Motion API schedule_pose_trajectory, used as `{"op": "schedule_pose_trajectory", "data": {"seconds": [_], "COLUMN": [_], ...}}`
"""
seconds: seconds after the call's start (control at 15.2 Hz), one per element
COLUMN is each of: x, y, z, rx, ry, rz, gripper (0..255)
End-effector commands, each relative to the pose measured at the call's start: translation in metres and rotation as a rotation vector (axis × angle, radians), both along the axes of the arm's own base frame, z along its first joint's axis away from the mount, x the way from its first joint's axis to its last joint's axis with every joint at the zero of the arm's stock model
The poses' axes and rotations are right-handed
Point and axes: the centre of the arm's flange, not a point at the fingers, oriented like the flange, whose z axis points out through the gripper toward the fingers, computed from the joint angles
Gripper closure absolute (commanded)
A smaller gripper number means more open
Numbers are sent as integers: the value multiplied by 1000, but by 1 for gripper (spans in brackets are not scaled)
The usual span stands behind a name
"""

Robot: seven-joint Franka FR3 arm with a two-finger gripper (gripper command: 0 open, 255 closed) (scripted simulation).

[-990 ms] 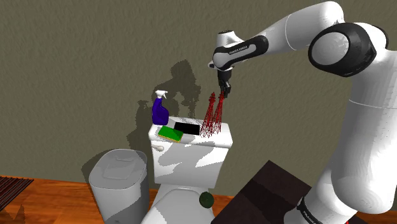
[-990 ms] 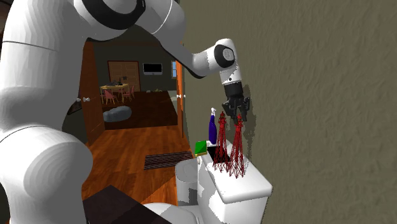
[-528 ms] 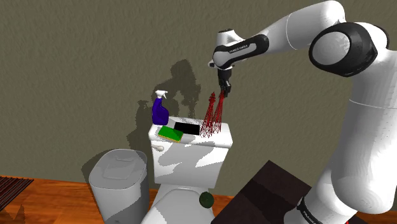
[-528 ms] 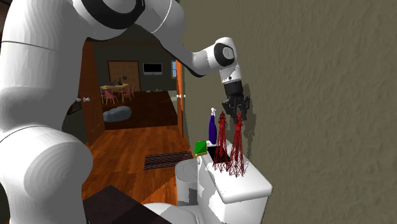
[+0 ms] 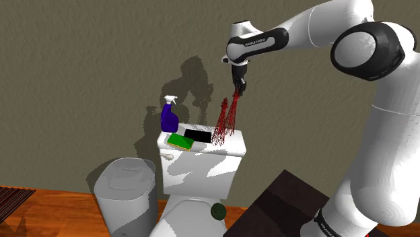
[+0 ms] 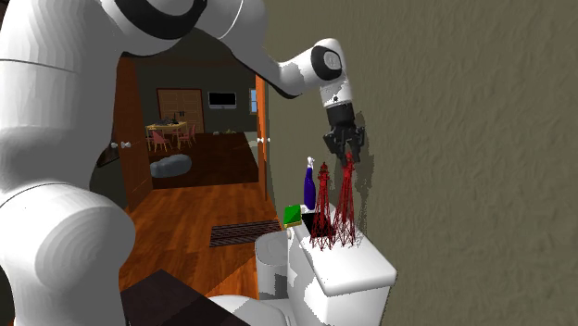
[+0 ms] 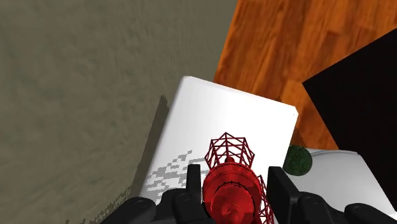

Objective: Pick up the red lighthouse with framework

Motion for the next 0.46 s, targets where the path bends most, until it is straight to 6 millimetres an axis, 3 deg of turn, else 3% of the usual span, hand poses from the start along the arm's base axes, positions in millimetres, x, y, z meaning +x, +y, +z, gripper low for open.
{"op": "schedule_pose_trajectory", "data": {"seconds": [0.0, 0.26, 0.4], "x": [0, 0, 0], "y": [0, 0, 0], "z": [12, 33, 34], "rx": [0, 0, 0], "ry": [0, 0, 0], "rz": [0, 0, 0], "gripper": [255, 255, 255]}}
